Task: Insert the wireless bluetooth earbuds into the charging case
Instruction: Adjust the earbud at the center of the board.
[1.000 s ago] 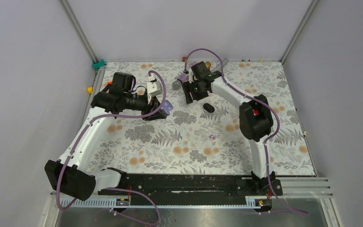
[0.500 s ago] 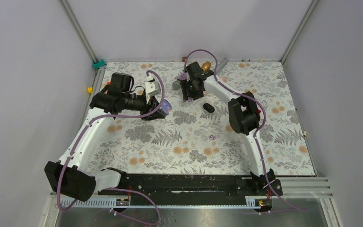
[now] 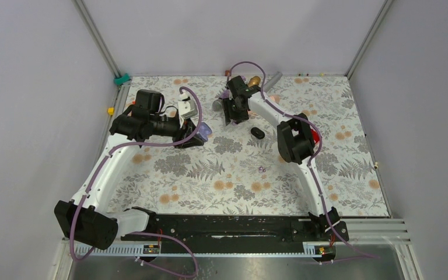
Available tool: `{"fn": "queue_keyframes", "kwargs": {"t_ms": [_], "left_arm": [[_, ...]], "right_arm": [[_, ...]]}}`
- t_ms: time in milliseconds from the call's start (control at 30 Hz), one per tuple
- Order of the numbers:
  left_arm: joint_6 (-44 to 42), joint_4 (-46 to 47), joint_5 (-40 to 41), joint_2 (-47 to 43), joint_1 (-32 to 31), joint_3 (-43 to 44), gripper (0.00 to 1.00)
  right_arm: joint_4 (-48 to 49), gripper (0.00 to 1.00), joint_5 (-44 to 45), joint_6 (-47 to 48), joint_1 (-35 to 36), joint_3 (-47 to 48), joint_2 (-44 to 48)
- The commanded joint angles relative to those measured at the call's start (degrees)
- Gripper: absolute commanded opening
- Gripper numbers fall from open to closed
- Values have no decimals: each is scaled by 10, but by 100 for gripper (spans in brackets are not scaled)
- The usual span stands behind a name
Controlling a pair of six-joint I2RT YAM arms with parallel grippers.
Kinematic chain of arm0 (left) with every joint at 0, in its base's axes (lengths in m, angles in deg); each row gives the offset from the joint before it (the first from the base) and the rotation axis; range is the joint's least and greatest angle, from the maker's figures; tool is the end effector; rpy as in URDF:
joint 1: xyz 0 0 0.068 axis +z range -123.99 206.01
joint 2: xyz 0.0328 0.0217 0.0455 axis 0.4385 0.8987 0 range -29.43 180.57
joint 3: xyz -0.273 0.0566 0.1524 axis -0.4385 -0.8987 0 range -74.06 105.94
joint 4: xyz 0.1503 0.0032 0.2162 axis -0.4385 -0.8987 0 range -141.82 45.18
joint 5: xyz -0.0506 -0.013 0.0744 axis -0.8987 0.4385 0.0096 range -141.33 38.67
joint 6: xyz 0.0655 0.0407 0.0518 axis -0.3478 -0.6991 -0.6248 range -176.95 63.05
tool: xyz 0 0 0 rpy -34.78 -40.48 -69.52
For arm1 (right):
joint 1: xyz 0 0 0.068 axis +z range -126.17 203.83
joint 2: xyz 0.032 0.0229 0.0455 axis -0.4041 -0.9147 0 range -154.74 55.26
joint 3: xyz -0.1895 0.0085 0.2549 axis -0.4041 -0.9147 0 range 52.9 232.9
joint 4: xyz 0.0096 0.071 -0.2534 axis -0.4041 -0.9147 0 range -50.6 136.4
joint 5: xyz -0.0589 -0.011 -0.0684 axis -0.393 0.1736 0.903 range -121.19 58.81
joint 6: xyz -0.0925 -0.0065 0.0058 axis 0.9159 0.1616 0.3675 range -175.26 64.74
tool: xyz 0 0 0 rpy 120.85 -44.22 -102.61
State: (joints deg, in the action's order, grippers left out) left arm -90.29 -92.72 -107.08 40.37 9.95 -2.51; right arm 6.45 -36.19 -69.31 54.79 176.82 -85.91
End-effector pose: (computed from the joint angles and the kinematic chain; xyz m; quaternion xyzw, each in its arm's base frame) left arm 0.2132 -0.1333 0.3847 0.5013 0.6721 -0.3792 0.3915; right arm 0.5113 0.3152 0.1599 -0.1531 0.9462 0.1466 0.2446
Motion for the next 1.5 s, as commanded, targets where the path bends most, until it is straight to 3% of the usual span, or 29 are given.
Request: {"fn": "queue_keyframes", "kwargs": {"t_ms": [0,367,567,1467], "left_arm": [[-4,23,-30,-14,4,-3,0],[-6,22,-37,-20,5,-6,0],[-6,22,-40,-22,6,-6,0],[-10,23,-51,-21,8,-5,0]], "right_arm": [[-25,59,12,-12,-2,43,-16],[-35,53,21,-23,-2,56,-25],[-41,45,22,-25,-2,65,-29],[-53,44,16,-41,6,108,-53]]}}
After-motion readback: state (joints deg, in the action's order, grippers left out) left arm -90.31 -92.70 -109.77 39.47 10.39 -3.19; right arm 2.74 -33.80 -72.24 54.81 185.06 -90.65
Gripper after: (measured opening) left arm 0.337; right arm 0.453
